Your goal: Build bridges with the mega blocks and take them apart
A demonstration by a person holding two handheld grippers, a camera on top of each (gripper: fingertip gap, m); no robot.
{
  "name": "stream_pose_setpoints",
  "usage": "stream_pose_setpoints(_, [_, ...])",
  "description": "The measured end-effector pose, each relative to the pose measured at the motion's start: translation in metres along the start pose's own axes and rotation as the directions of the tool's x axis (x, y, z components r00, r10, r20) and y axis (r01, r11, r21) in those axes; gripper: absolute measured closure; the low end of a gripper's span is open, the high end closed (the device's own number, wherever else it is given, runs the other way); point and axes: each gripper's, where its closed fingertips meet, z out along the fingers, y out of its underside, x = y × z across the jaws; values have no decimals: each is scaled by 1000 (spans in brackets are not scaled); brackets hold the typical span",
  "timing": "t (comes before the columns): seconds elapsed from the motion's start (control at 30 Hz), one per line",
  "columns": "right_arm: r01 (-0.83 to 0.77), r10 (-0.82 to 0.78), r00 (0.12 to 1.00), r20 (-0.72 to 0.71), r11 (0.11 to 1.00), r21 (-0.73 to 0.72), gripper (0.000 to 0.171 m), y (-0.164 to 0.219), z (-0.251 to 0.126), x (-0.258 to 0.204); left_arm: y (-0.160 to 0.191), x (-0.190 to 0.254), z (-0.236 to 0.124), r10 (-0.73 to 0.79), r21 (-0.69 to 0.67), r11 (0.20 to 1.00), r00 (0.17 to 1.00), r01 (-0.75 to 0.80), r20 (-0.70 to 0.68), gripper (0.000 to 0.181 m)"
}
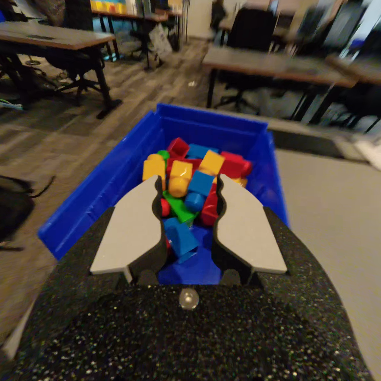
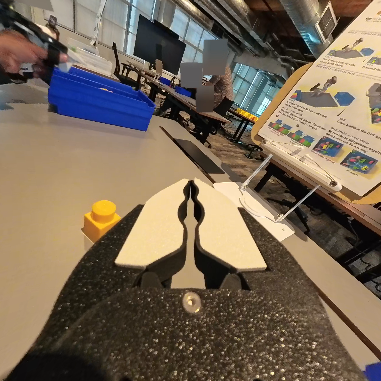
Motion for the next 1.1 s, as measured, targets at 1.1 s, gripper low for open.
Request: stream_pose_setpoints(1.1, [13, -13, 1000, -22, 1000, 4, 171, -3, -2, 5, -50, 260, -37, 397, 276, 918, 656, -285, -642, 147])
